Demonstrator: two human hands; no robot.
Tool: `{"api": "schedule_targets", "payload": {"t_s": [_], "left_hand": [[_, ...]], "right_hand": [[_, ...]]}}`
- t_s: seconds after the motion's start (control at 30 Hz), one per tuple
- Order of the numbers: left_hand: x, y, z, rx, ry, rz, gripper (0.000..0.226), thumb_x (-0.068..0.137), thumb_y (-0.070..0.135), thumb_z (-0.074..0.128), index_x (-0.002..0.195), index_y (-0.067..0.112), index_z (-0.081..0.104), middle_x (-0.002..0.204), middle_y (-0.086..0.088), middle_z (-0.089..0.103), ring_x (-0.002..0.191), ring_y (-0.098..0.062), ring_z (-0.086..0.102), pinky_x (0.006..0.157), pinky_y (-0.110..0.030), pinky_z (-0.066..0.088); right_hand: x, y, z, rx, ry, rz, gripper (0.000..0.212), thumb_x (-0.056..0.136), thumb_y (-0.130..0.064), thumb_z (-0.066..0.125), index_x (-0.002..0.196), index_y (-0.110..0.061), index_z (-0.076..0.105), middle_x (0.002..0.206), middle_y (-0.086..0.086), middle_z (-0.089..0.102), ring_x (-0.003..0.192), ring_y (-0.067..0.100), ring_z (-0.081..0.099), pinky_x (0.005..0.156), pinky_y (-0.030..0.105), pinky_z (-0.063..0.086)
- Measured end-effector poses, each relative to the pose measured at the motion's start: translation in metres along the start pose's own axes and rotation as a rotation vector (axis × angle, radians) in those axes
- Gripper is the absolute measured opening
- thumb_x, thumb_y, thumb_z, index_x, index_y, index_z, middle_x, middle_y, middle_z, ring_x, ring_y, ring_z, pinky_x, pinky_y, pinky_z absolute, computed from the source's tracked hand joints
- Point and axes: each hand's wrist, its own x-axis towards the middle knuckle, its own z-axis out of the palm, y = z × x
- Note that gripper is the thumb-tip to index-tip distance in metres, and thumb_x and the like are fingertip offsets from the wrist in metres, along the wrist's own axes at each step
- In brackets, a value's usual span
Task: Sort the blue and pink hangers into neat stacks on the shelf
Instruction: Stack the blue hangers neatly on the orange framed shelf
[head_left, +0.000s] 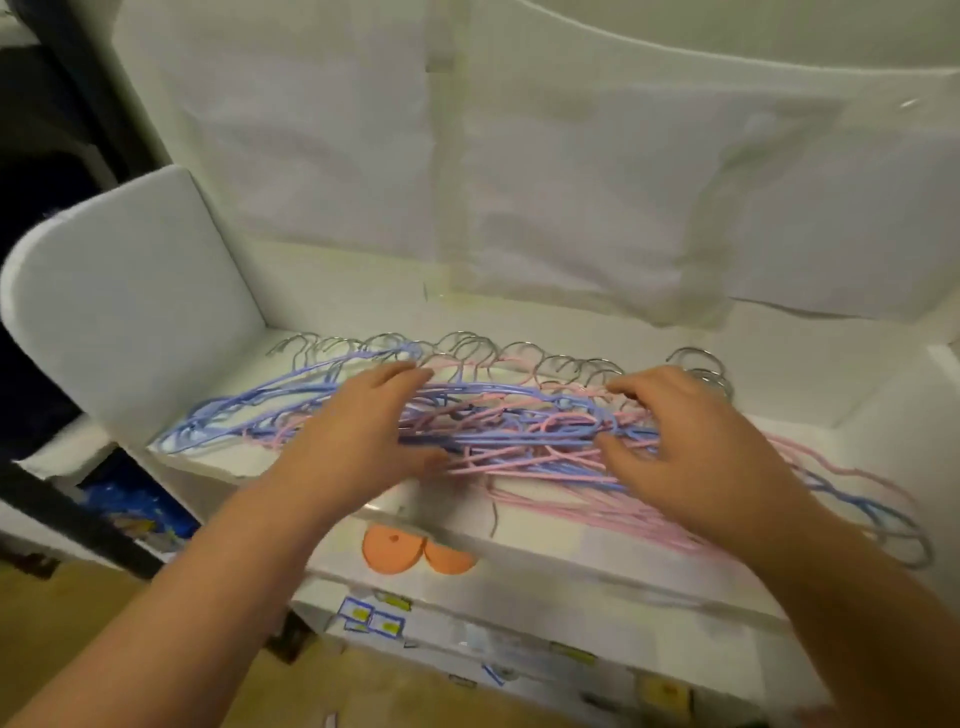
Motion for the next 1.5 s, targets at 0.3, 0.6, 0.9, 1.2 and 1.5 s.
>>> {"api": "schedule_targets", "payload": {"t_s": [0.3,0.6,0.9,1.2,1.5], "left_hand": [[0.077,-0.017,0.003,0.019,-0.358,0.208,0.088,0.061,0.055,0.082,0.138,0.03,0.047,0.136,0.008,0.054,0.119,-0.015,0.054,0.099,-0.034,0.044],[0.07,-0.031,-0.003,0.055,-0.174,0.326,0.102,0.051,0.09,0.046,0.136,0.035,0.05,0.126,0.013,0.059,0.113,-0.011,0.056,0.094,-0.029,0.046],[0.045,-0.004,0.005,-0.041,-0.012,0.257,0.092,0.057,0.081,0.041,0.134,0.031,0.054,0.13,0.01,0.058,0.115,-0.014,0.057,0.091,-0.032,0.047],[0.04,0.018,0.016,-0.088,-0.038,0.253,0.08,0.061,0.079,0.049,0.128,0.035,0.058,0.119,0.013,0.061,0.106,-0.011,0.059,0.091,-0.033,0.05],[0.038,0.025,0.014,-0.121,0.014,0.197,0.083,0.061,0.077,0.055,0.13,0.03,0.058,0.123,0.011,0.06,0.109,-0.013,0.058,0.09,-0.031,0.047]], "right_hand": [[0.004,0.0,0.012,-0.068,0.065,0.076,0.049,0.082,-0.045,0.062,0.124,-0.021,0.057,0.112,-0.002,0.058,0.103,0.019,0.055,0.091,0.035,0.046],[-0.012,0.017,0.006,-0.104,0.121,0.212,0.058,0.077,-0.048,0.068,0.128,-0.024,0.055,0.122,-0.004,0.056,0.111,0.02,0.053,0.096,0.034,0.044],[-0.01,0.071,-0.025,-0.245,-0.365,0.221,0.108,0.06,-0.073,0.072,0.15,-0.034,0.026,0.14,-0.004,0.039,0.124,0.017,0.038,0.104,0.031,0.036],[-0.005,0.077,-0.038,-0.34,-0.354,0.068,0.097,0.06,-0.068,0.074,0.142,-0.032,0.035,0.131,-0.011,0.043,0.118,0.012,0.039,0.099,0.031,0.04],[-0.034,0.061,-0.064,-0.317,-0.322,0.225,0.078,0.061,-0.075,0.065,0.123,-0.033,0.044,0.109,-0.017,0.043,0.099,0.003,0.041,0.087,0.026,0.046]]}}
